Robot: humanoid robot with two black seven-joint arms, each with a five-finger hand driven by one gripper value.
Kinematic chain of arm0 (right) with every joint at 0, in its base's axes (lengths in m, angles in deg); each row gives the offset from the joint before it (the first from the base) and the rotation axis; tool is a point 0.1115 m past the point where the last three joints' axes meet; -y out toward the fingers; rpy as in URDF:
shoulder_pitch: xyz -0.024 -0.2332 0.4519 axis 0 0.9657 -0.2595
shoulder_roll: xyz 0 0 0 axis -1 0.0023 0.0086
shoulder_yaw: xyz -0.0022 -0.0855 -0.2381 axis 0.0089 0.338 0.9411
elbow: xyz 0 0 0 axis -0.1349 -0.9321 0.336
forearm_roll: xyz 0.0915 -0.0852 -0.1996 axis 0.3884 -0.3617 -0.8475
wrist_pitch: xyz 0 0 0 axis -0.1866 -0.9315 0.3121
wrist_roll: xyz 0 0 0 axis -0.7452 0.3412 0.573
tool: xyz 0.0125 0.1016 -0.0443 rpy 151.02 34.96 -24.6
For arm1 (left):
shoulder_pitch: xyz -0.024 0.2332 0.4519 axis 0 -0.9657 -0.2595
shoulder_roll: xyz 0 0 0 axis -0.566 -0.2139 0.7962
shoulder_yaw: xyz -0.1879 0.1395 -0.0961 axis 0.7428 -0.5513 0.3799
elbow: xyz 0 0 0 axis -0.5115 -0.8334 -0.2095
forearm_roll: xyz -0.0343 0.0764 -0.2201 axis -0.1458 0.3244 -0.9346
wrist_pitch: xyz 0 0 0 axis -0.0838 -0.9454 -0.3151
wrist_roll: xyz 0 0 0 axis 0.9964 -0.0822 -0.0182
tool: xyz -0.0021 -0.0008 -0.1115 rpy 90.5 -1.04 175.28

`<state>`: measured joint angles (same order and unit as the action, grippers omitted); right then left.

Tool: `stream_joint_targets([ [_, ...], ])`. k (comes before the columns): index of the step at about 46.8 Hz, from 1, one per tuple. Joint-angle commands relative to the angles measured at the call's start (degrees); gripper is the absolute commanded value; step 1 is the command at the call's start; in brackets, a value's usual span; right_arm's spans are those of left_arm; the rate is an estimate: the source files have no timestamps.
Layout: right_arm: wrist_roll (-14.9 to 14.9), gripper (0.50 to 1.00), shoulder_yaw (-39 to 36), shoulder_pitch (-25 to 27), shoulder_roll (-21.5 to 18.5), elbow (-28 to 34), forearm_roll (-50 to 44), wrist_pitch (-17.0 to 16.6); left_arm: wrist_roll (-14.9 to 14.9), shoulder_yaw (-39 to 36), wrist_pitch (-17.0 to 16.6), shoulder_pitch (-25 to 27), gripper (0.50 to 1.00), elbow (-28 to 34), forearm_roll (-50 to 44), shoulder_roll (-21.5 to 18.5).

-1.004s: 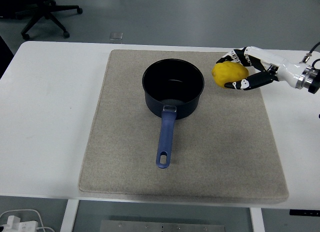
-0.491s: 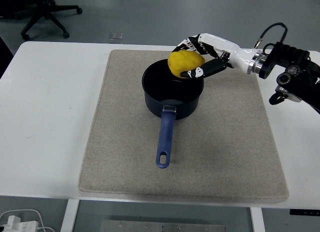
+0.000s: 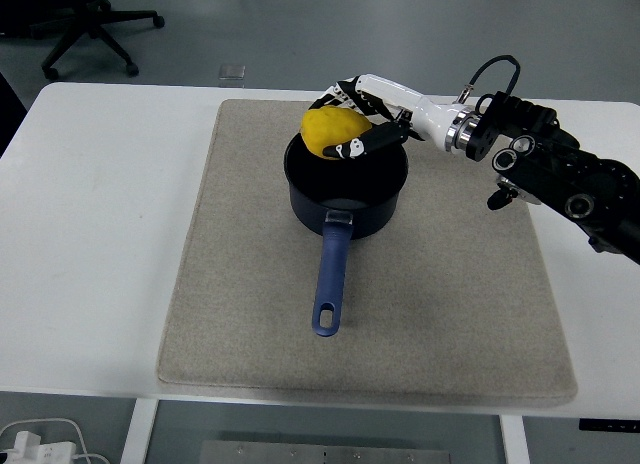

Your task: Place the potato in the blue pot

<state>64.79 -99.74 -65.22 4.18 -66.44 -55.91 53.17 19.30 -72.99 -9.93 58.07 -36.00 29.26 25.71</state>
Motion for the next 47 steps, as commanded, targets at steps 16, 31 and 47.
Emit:
stream_joint_targets([
  [16, -1.08, 0.500, 1.63, 1.77, -1.24, 0.22, -0.18, 2.09, 0.01, -0.02, -0.03, 0.01, 0.996, -0.07, 0.00, 0.00],
  [31, -1.34, 0.500, 1.89, 2.92, -1.86, 0.31, -0.18, 2.88, 0.01, -0.02, -0.03, 0.01, 0.996, -0.07, 0.00, 0.00],
  [47, -1.34, 0.553, 1.81, 3.18, -1.86, 0.75, -0.18, 2.88, 0.01, -0.02, -0.03, 0.01, 0.996, -0.07, 0.00, 0.00],
])
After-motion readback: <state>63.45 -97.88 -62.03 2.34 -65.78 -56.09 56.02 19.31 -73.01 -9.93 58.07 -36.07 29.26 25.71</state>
